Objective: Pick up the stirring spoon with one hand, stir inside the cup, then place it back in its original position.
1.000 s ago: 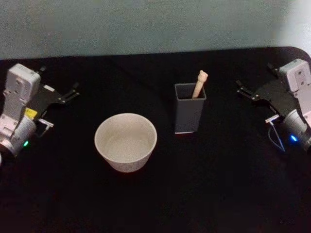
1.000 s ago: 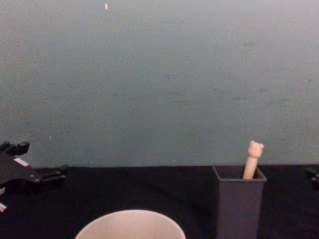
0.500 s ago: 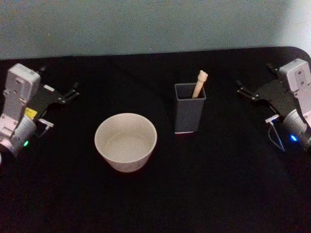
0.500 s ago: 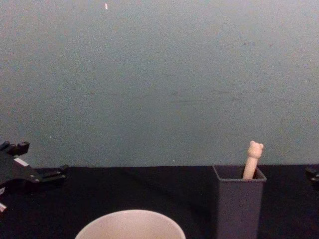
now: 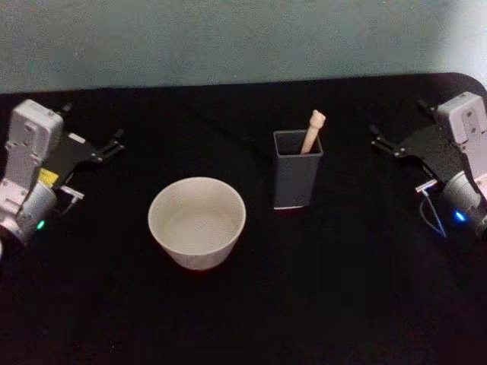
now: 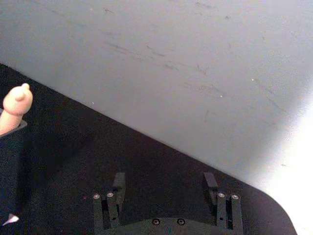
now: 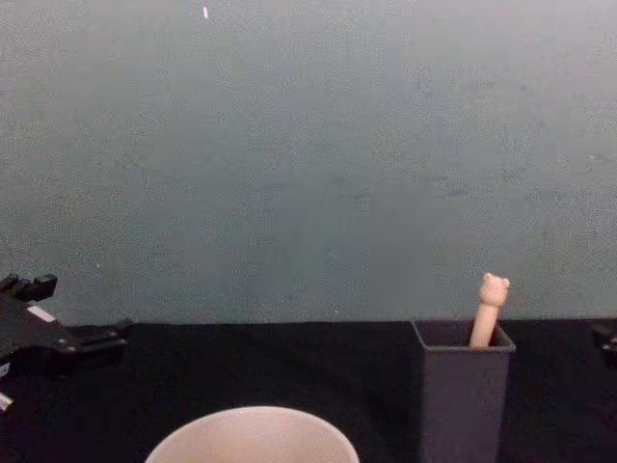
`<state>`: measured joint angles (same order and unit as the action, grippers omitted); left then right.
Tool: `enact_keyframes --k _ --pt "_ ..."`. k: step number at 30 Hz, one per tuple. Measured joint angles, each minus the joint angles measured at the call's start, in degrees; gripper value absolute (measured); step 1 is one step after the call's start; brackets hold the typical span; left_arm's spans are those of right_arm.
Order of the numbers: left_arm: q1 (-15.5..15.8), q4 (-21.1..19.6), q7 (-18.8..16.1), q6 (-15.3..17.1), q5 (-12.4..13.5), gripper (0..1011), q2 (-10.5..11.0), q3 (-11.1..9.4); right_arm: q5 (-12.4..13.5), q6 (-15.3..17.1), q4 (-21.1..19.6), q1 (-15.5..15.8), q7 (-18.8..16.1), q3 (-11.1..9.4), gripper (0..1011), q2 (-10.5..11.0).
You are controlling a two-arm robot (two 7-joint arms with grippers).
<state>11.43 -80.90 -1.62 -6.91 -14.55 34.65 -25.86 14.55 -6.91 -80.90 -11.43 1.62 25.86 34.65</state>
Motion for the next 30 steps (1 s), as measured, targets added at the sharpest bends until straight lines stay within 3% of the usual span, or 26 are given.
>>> enact_keyframes --k 30 --pt "0.00 0.00 0.00 0.00 0.00 1001 0.00 0.00 0.00 0.00 0.00 0.00 0.00 0.00 1002 0.00"
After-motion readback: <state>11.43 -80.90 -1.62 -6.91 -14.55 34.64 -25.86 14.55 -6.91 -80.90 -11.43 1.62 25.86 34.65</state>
